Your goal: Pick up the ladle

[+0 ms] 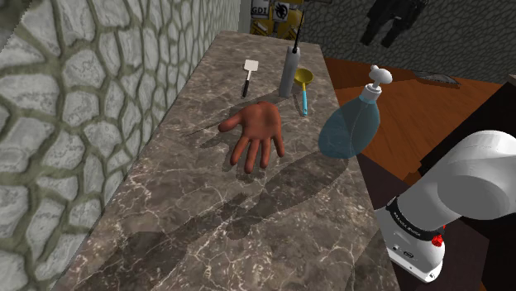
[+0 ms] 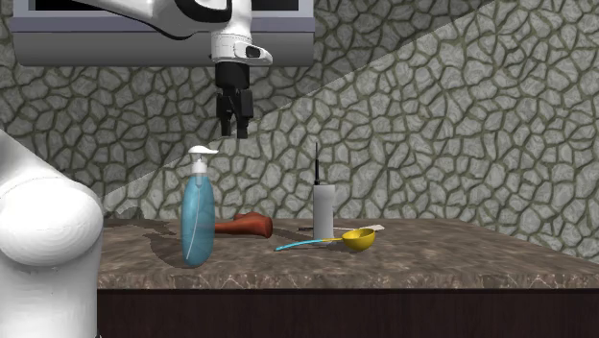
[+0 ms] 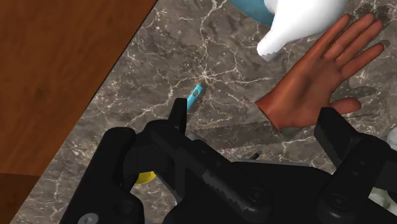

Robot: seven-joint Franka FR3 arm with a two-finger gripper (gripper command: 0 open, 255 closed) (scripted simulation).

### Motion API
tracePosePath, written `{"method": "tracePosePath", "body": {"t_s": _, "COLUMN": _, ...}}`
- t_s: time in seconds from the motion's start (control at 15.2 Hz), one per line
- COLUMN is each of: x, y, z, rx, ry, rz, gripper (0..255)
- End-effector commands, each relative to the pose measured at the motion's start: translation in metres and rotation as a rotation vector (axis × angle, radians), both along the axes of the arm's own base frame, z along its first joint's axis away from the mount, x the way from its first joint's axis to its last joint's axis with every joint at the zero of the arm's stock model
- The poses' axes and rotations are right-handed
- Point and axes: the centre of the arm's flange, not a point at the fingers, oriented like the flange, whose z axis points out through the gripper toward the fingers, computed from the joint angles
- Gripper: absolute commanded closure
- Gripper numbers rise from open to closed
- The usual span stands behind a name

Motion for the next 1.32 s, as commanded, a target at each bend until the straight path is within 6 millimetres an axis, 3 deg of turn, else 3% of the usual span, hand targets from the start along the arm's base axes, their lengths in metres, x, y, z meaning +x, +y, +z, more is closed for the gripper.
{"method": "tracePosePath", "body": {"t_s": 0.0, "x": 0.0, "y": 0.0, "z": 0.0, "rx": 0.0, "ry": 0.0, "rz": 0.0, "gripper": 0}}
{"method": "tracePosePath", "body": {"t_s": 0.59, "x": 0.093, "y": -0.001, "z": -0.076, "rx": -0.097, "ry": 0.056, "rz": -0.219, "gripper": 0}}
{"method": "tracePosePath", "body": {"t_s": 1.25, "x": 0.188, "y": -0.035, "z": -0.164, "rx": -0.205, "ry": 0.118, "rz": -0.462, "gripper": 0}}
